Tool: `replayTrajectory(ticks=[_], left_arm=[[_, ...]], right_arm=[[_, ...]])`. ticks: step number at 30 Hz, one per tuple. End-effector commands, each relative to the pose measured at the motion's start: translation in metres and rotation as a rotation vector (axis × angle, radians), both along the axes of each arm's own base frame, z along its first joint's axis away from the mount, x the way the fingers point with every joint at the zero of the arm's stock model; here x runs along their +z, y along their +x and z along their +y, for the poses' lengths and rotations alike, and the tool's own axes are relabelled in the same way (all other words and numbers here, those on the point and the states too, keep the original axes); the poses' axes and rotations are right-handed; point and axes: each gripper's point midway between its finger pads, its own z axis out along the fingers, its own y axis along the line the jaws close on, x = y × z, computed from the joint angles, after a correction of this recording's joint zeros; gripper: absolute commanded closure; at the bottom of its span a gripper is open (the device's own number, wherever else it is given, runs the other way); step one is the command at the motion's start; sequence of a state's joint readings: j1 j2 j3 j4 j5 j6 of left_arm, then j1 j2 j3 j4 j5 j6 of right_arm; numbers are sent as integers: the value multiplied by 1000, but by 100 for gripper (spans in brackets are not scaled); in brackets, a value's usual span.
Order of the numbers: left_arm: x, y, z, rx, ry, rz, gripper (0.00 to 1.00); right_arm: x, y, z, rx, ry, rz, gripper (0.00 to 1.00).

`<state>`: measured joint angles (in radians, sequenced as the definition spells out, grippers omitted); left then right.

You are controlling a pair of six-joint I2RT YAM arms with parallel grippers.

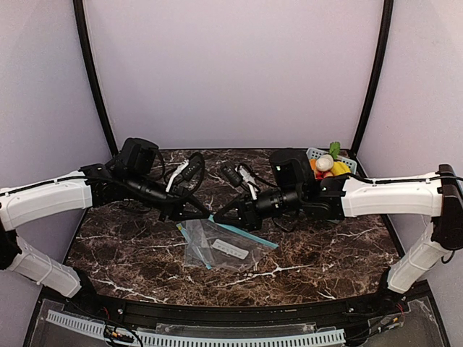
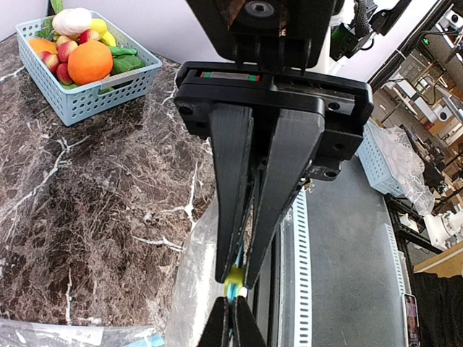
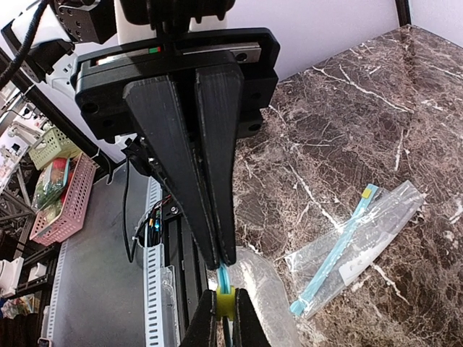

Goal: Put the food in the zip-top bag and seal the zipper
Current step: Hold the zipper food storage bag, then unzip the zipper from the zipper food storage bag.

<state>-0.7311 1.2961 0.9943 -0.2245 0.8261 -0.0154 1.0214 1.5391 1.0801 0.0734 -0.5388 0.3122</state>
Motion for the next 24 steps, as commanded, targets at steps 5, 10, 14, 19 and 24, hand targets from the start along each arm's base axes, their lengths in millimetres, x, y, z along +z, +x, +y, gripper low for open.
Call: replayTrajectory(ticks=[5, 10, 14, 19, 24], left_arm=[[16, 9, 6, 71, -15, -100, 99], [18, 22, 15, 154, 4, -147, 99], [20, 29, 20, 188, 6, -167, 99], [22, 30, 21, 195, -3, -172, 99], [21, 31, 22, 205, 1, -174, 99]], right_arm=[[-6, -1, -3, -14, -15, -5, 100], [-9, -1, -4, -18, -28, -5, 100], [-11, -1, -5, -19, -35, -6, 100], [-13, -1, -6, -22, -41, -4, 100], [-14, 0, -7, -25, -43, -3, 100]])
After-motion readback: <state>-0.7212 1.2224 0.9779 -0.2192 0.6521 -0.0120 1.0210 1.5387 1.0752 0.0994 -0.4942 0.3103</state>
